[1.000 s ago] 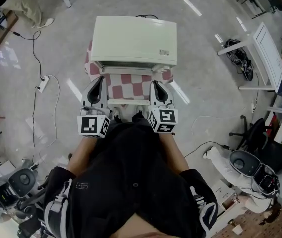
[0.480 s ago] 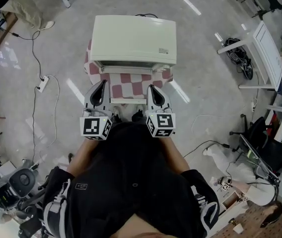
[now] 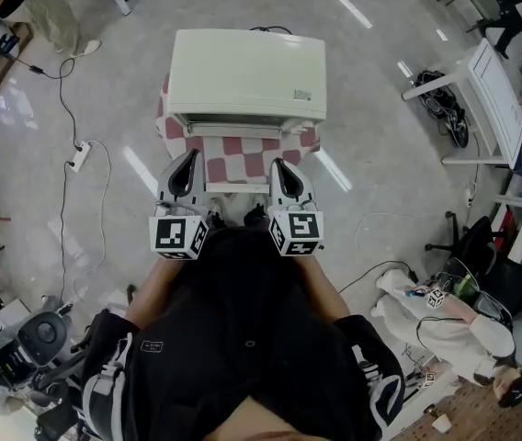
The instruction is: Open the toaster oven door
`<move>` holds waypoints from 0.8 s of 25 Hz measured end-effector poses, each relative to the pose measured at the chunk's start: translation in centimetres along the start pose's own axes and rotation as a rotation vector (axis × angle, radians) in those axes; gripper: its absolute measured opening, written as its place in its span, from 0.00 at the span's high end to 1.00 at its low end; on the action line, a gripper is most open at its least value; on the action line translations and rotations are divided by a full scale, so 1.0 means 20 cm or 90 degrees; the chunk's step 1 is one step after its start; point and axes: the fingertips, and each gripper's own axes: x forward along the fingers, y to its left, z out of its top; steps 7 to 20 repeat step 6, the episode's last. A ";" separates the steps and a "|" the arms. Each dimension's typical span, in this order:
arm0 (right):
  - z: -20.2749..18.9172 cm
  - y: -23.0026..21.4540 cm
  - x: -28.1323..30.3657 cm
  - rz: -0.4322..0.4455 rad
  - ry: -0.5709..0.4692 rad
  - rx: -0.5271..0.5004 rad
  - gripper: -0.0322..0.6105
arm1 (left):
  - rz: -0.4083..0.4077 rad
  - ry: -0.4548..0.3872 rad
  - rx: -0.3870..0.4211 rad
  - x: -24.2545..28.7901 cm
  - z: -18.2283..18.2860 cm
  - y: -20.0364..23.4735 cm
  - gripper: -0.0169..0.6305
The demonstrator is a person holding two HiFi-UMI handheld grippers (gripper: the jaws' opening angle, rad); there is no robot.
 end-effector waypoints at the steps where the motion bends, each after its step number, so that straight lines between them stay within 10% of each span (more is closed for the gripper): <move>1: 0.00 0.00 0.00 0.001 0.000 -0.001 0.91 | 0.000 0.001 -0.001 0.00 0.00 0.00 0.95; 20: 0.00 0.00 0.01 0.003 -0.001 0.004 0.91 | -0.005 0.004 -0.014 0.02 -0.02 0.00 0.95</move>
